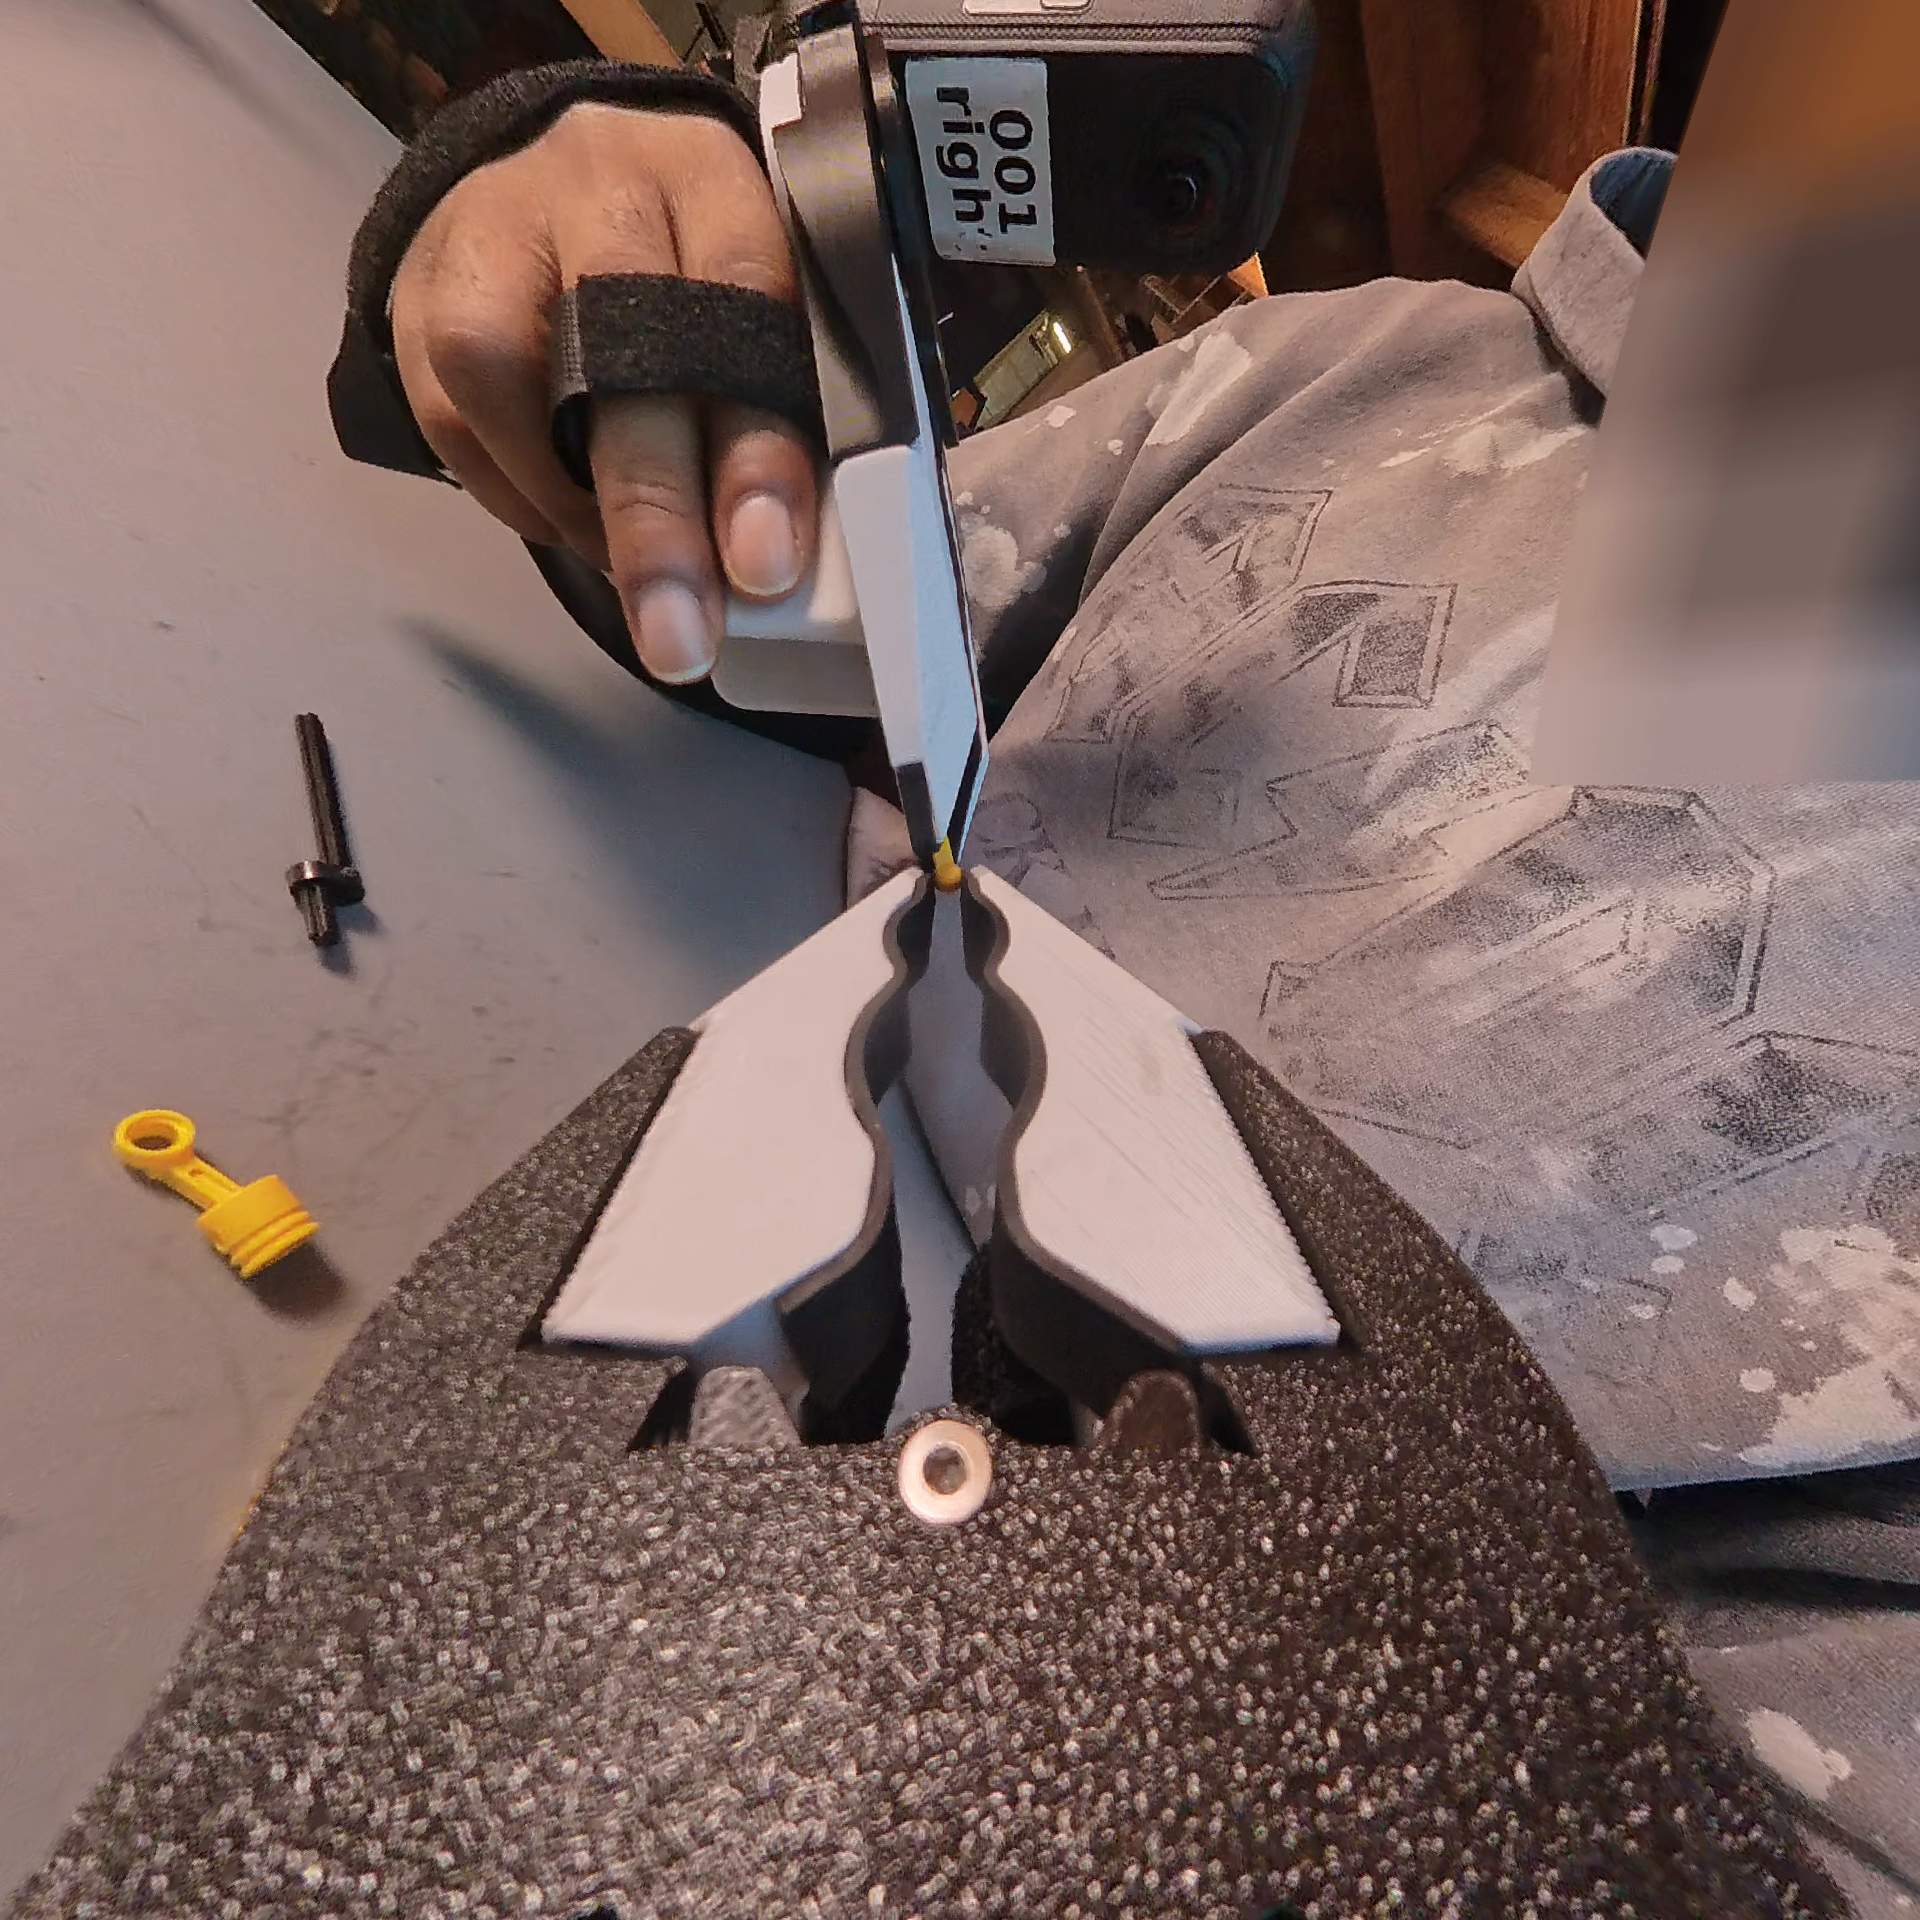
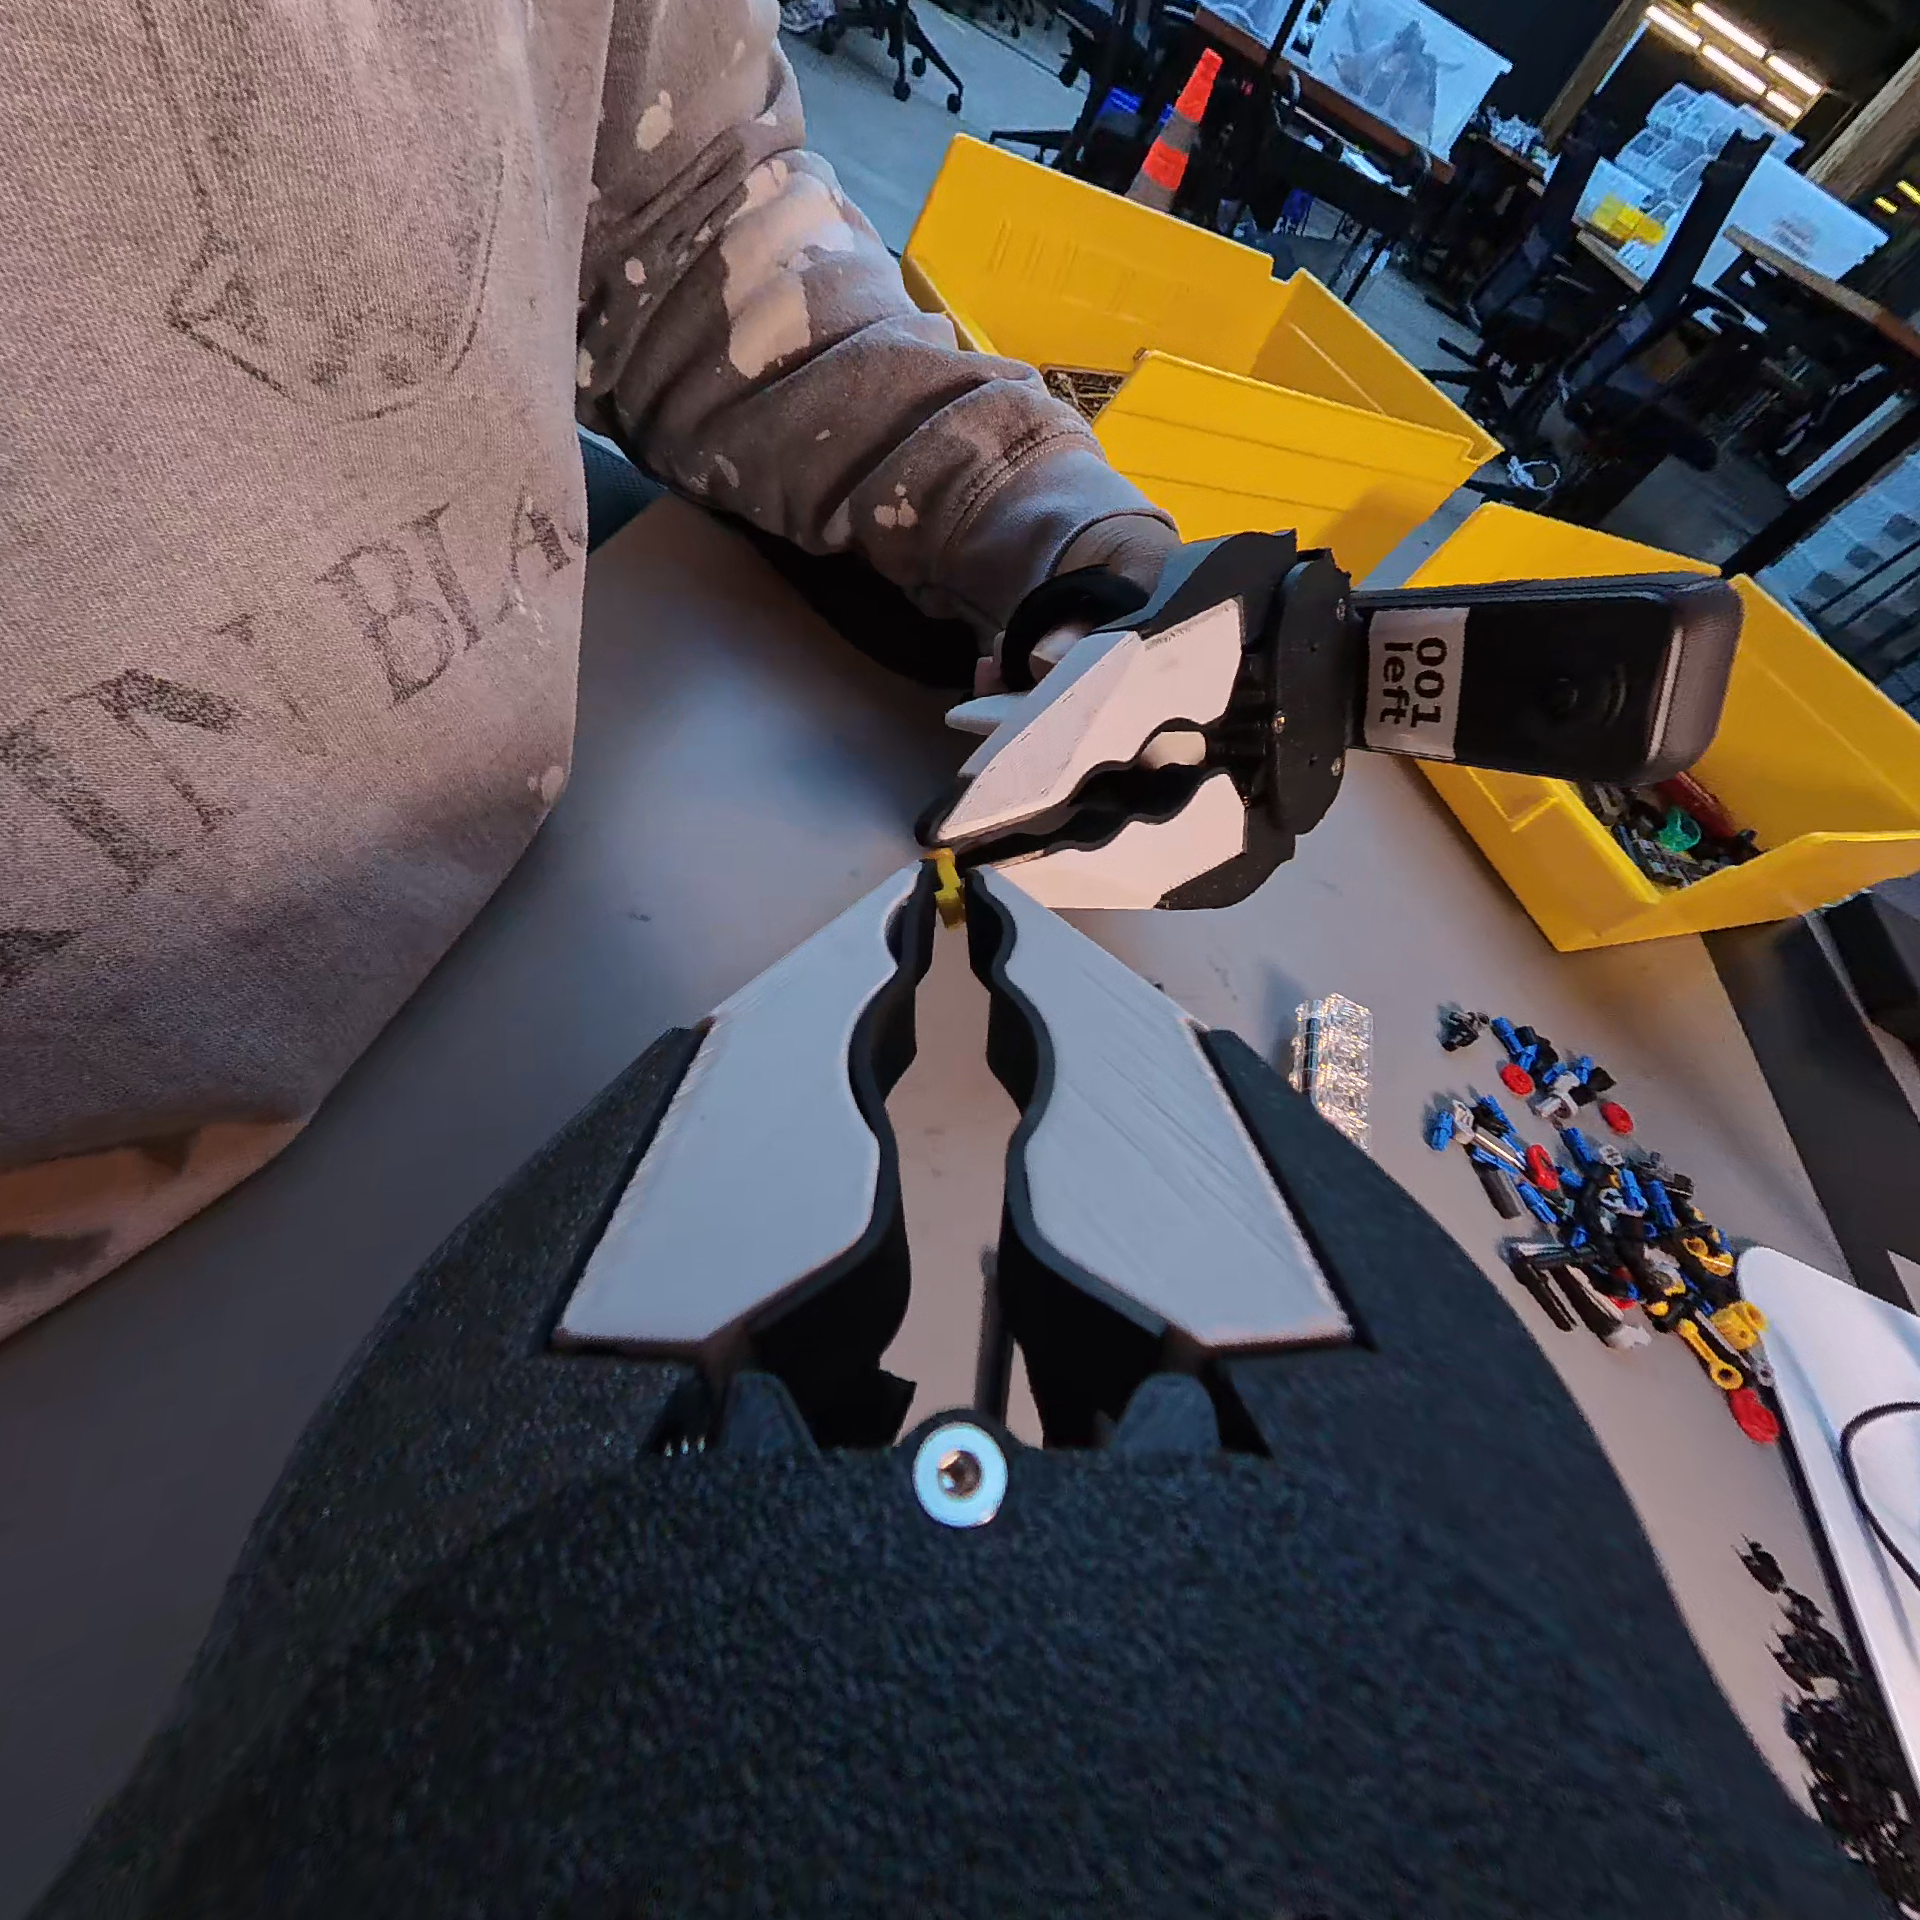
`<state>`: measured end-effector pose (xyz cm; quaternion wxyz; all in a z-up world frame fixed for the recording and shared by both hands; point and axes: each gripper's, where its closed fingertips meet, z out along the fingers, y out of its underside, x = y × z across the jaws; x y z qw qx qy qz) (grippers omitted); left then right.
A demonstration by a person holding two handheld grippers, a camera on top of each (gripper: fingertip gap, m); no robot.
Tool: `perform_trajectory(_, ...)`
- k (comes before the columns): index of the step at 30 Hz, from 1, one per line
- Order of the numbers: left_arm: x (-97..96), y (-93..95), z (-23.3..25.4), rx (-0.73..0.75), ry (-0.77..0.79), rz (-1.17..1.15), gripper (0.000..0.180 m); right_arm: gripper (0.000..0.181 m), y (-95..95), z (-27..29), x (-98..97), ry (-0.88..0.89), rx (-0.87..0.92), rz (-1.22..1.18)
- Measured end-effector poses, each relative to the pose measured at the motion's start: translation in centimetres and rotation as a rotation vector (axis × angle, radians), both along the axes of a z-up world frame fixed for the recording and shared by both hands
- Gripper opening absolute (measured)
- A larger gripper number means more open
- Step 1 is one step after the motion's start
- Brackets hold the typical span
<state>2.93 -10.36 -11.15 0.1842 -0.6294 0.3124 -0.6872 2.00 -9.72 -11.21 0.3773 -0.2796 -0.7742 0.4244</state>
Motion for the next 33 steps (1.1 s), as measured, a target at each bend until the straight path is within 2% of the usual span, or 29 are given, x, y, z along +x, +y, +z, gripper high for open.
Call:
perform_trajectory(9,-0.2,0.6,-0.2,-0.019,0.002,0.026,0.002,0.004,0.5,-0.2,-0.2,-0.016,-0.004,-0.035)
perform_trajectory(11,-0.4,1.4,-0.2,0.054,0.018,0.089,0.002,0.004,1.4,-0.3,-0.3,-0.032,-0.029,-0.080)
perform_trajectory(13,-1.1,3.4,0.0,0.203,0.066,0.227,0.005,0.004,3.2,-0.4,-0.1,-0.042,-0.048,-0.149)
perform_trajectory(15,-2.5,6.4,-0.5,0.343,0.191,0.404,0.018,0.004,5.7,0.0,0.1,-0.029,-0.078,-0.244)
perform_trajectory(17,-4.6,9.5,-2.4,0.481,0.427,0.535,0.021,0.004,8.1,0.4,0.6,-0.024,-0.129,-0.331)
perform_trajectory(20,-7.2,12.7,-5.6,0.663,0.815,0.555,0.029,0.004,10.6,0.3,0.9,-0.025,-0.172,-0.423)
perform_trajectory(22,-7.4,13.8,-6.7,0.728,0.954,0.496,0.029,0.004,11.5,-0.2,1.0,-0.041,-0.174,-0.466)
perform_trajectory(29,-6.8,15.3,-8.4,0.714,1.156,0.204,0.021,0.005,12.1,-1.1,1.4,-0.078,-0.162,-0.485)
perform_trajectory(33,-6.6,15.7,-8.3,0.695,1.186,0.095,0.018,0.005,12.4,-1.2,1.8,-0.089,-0.176,-0.485)
